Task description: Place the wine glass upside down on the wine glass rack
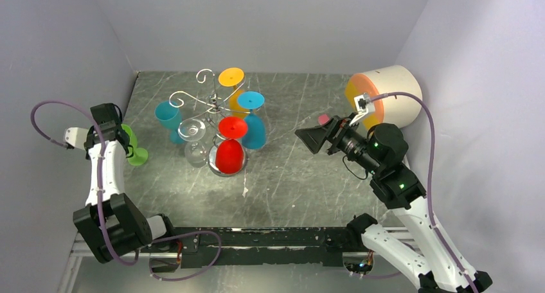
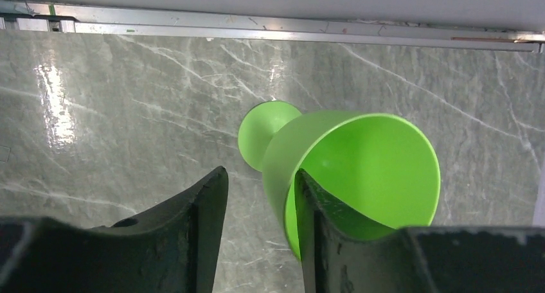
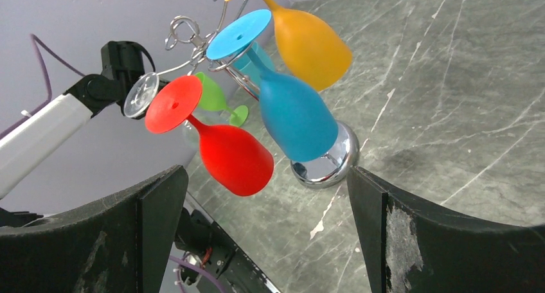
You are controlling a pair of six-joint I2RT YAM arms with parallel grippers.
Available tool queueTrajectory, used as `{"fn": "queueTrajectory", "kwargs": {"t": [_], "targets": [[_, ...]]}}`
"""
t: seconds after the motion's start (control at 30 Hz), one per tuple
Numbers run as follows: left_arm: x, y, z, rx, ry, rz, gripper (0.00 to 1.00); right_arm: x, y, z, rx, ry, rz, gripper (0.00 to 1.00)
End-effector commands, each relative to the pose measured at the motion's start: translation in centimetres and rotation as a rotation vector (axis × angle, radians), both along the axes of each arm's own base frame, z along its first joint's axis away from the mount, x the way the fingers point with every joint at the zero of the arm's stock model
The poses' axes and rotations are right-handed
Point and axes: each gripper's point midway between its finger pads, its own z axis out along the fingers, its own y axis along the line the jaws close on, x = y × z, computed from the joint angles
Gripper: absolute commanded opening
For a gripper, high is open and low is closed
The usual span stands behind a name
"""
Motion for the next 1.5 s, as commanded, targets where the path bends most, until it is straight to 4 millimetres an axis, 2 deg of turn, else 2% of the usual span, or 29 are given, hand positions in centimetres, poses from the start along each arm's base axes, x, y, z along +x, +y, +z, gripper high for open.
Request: {"fn": "queueTrajectory", "kwargs": {"t": [0.0,0.17,0.33,0.57,0.7,0.83,0.9,1.1,1.23,1.33,1.37,1.47], "targets": [[-0.5,0.0,-0.5,-0.025,0.011,0.035,0.44,0.0,-0.7,1.2,0.003,-0.048,-0.031,1.00],[-0.9,0.1,0.7,-0.008,0.001,0.045,0.30,-0.1,-1.0,1.3,0.005,-0.053,-0.039,1.00],[-1.5,0.0,3.1,0.026,-0.054,0.054,0.07,-0.3,-1.0,1.6,0.012,-0.055,-0.036,1.00],[-1.9,-0.5,8.1,0.076,-0.184,0.031,0.07,-0.2,-0.9,1.3,0.027,-0.055,-0.039,1.00],[-1.9,-1.3,12.4,0.120,-0.282,-0.039,0.07,1.1,-1.6,0.0,-0.022,-0.053,-0.106,1.00],[-1.7,-2.5,16.2,0.176,-0.413,-0.137,0.07,2.1,-2.7,-0.1,-0.093,-0.060,-0.169,1.00],[-1.6,-3.2,18.0,0.215,-0.479,-0.189,0.07,2.1,-3.1,0.6,-0.091,-0.092,-0.183,1.00],[-1.3,-6.2,22.4,0.263,-0.620,-0.371,0.07,0.9,-2.4,3.2,0.000,-0.205,-0.132,0.94],[-1.3,-9.4,26.2,0.327,-0.755,-0.558,0.07,0.4,-0.6,5.2,0.036,-0.217,-0.030,0.86],[-1.9,-11.1,28.9,0.388,-0.825,-0.641,0.07,0.2,1.0,5.7,0.046,-0.241,0.065,0.80],[-2.1,-11.5,29.6,0.398,-0.844,-0.655,0.07,0.3,1.4,5.6,0.044,-0.242,0.083,0.79],[-2.7,-12.9,32.0,0.436,-0.911,-0.717,0.07,1.3,1.6,7.1,0.040,-0.239,0.063,0.78]]}}
